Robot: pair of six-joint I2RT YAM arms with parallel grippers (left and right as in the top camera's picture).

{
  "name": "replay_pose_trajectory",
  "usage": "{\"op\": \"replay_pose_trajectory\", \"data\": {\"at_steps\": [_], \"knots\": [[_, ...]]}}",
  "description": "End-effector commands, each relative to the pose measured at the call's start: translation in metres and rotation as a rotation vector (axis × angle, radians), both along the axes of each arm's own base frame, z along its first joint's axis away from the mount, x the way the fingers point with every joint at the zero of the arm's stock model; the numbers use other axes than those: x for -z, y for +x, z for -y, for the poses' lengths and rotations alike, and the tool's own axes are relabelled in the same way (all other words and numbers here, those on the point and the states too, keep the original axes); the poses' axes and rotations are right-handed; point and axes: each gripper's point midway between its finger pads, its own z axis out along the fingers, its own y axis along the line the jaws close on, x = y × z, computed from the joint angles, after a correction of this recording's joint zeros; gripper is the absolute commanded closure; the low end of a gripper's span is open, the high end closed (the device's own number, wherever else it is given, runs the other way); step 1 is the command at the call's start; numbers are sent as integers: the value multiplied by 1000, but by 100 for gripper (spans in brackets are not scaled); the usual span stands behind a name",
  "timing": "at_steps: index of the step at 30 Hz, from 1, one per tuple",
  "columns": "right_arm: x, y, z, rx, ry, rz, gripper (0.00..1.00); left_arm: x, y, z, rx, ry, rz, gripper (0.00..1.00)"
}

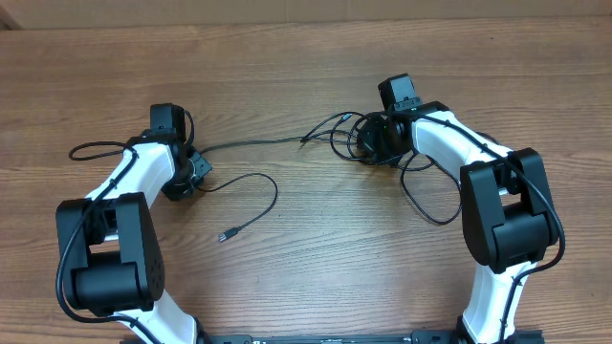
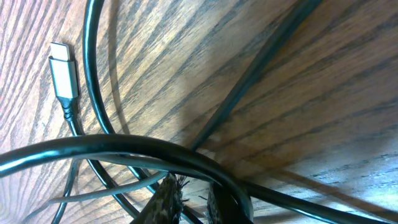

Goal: Untangle cables

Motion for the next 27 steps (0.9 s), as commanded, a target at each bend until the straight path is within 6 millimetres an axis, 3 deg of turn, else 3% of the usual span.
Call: {"op": "replay_pose_trajectory", "data": {"at_steps": [1,14,17,27], "knots": [[29,-15,12,16,-50,-77,86,42,-28,3,-16,-22,-127,96],[25,-20,-1,-6,26,-97,80,41,-21,3,-15,-24,-99,96],[25,-20,0,-12,24,-97,96,41,-20,3,-15,-27,-96,96],[27,-25,1,-12,19,-117,96,41,-20,4,-15,-31,-98,96]]}}
